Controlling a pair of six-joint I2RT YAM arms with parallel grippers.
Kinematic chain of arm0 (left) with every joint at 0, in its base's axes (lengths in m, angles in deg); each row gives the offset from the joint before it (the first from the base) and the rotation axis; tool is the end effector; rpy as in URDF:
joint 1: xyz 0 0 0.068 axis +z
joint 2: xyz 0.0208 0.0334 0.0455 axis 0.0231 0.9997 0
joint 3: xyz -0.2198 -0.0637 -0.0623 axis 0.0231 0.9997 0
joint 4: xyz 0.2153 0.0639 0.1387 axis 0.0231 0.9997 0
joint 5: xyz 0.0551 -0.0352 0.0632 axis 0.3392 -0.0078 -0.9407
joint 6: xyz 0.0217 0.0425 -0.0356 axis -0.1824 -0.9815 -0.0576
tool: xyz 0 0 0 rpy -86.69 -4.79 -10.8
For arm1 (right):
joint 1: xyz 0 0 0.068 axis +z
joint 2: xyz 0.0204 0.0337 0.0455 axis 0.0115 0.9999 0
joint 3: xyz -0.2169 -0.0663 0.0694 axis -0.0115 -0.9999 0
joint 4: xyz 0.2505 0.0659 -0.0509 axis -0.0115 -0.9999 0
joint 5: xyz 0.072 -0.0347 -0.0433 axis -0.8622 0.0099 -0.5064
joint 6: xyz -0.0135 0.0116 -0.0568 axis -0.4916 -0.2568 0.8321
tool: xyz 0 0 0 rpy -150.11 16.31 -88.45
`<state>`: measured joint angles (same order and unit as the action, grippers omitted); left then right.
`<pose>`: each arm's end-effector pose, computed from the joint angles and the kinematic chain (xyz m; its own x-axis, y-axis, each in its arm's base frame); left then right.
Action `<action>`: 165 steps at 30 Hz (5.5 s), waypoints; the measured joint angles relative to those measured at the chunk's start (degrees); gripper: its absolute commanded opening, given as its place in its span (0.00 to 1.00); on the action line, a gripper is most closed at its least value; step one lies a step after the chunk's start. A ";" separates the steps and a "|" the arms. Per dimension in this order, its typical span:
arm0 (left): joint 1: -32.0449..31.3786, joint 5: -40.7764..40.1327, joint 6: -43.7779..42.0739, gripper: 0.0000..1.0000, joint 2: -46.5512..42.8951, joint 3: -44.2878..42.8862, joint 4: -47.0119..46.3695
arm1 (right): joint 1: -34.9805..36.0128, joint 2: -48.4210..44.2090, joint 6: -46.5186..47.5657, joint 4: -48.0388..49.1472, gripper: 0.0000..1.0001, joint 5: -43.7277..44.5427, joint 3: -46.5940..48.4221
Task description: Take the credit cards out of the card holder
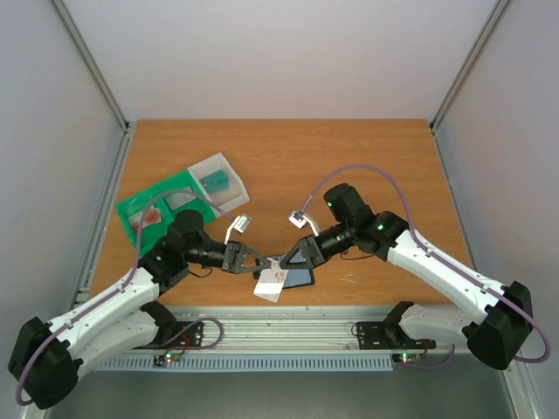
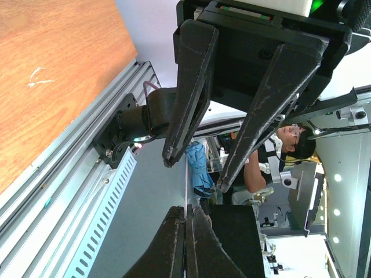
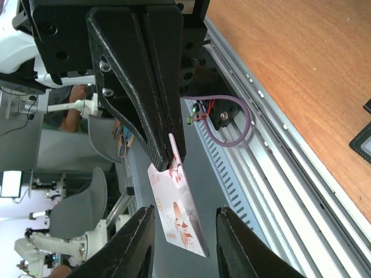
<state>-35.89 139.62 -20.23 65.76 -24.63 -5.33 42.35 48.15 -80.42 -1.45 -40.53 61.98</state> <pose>0.1512 -0.1619 0.2243 -0.9177 0.1732 -0.3575 0.3752 0.0819 -0.9233 0.1620 0.1926 0.2588 -0.5020 -0.4898 -0.7128 -0.8235 0.0190 0.5670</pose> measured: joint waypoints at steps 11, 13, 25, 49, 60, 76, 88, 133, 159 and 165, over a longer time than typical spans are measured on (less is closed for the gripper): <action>0.00 0.48 0.07 0.00 -0.09 0.00 -0.31 | 0.04 0.66 -0.46 1.18 0.22 -1.31 -0.39; 0.00 0.59 0.07 0.00 -0.09 0.00 -0.37 | 0.07 0.92 -0.74 1.64 0.15 -1.64 -0.59; -0.02 -1.25 0.11 0.43 -0.46 -0.85 1.64 | 0.07 0.02 -5.22 6.95 0.01 -2.80 -3.13; -0.04 -37.00 5.44 0.70 -26.12 -6.99 24.06 | 0.04 -6.08 -37.16 31.43 0.01 23.02 -10.16; -0.04 -39.58 14.60 0.55 -25.09 -0.92 18.73 | 1.16 -3.69 -49.24 49.09 0.01 29.20 -13.68; -0.04 -39.45 18.78 0.01 -18.67 0.02 11.15 | 2.99 -2.36 -55.54 57.57 0.01 31.82 -18.51; -0.04 -39.82 15.96 0.00 -18.64 -0.15 12.87 | 3.02 -1.81 -54.55 56.92 0.35 30.88 -18.80; 38.69 -45.38 -21.20 0.00 12.57 -29.57 51.87 | 3.02 -18.95 -29.68 19.52 0.98 30.60 -14.29; 45.03 -47.01 -23.78 0.00 36.72 -35.89 44.19 | 3.02 -20.02 -27.28 18.71 0.98 31.54 -14.29; 45.03 -47.39 -24.24 0.01 39.63 -37.53 42.56 | 3.02 -19.41 -26.45 18.21 0.99 32.04 -14.27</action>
<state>9.14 92.24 -44.47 105.38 -62.16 37.23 45.37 28.74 -106.87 16.75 -8.49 47.70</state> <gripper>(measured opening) 0.009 0.986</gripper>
